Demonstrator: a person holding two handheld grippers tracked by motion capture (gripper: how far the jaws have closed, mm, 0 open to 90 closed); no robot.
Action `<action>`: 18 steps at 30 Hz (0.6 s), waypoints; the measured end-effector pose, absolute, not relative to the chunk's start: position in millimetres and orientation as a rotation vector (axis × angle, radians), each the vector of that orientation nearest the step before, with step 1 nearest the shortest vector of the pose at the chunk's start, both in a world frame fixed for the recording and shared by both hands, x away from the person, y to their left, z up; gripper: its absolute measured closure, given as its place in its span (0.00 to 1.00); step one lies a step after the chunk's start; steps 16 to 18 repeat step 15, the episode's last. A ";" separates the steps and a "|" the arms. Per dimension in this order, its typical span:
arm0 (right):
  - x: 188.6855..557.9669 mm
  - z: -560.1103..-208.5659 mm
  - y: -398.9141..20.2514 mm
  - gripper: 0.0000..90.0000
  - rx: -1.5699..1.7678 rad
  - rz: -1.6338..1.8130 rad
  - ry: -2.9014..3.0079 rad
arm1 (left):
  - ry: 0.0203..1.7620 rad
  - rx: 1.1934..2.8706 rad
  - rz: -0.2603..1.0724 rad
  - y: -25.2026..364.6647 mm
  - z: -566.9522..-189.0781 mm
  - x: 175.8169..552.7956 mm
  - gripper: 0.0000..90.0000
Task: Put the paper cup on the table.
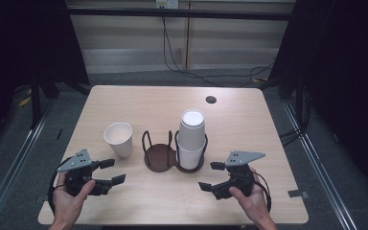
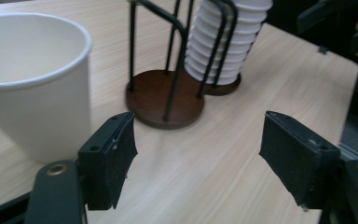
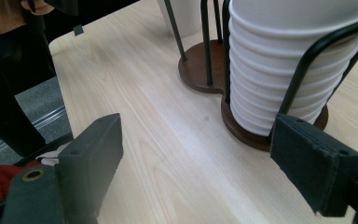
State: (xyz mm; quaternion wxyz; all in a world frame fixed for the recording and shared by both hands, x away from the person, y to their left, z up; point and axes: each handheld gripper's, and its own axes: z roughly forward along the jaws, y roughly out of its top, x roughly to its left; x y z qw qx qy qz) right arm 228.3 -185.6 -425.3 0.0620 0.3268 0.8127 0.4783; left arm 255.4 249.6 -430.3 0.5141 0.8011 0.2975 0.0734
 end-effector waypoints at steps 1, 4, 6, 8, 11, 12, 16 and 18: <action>227.1 -426.7 -185.8 0.19 0.993 1.437 2.461 | 0.704 1.921 0.181 246.6 -431.3 254.4 0.25; 225.9 -429.8 -184.6 0.19 0.990 1.424 2.474 | 0.692 1.917 0.186 234.5 -437.2 251.9 0.22; 225.5 -432.2 -183.5 0.19 0.996 1.440 2.470 | 0.671 1.949 0.183 225.1 -440.5 252.2 0.22; 225.1 -434.3 -181.2 0.19 0.995 1.432 2.471 | 0.680 1.951 0.176 212.7 -444.3 252.7 0.22; 224.7 -437.5 -178.7 0.19 1.004 1.435 2.462 | 0.662 1.977 0.183 200.5 -448.5 249.8 0.22; 224.4 -438.5 -178.0 0.19 1.007 1.434 2.453 | 0.641 1.986 0.185 198.8 -449.6 248.7 0.22; 223.9 -441.0 -177.8 0.19 1.024 1.432 2.431 | 0.637 2.008 0.152 195.3 -454.5 247.0 0.21; 223.9 -441.0 -177.8 0.19 1.024 1.432 2.431 | 0.637 2.008 0.152 195.3 -454.5 247.0 0.21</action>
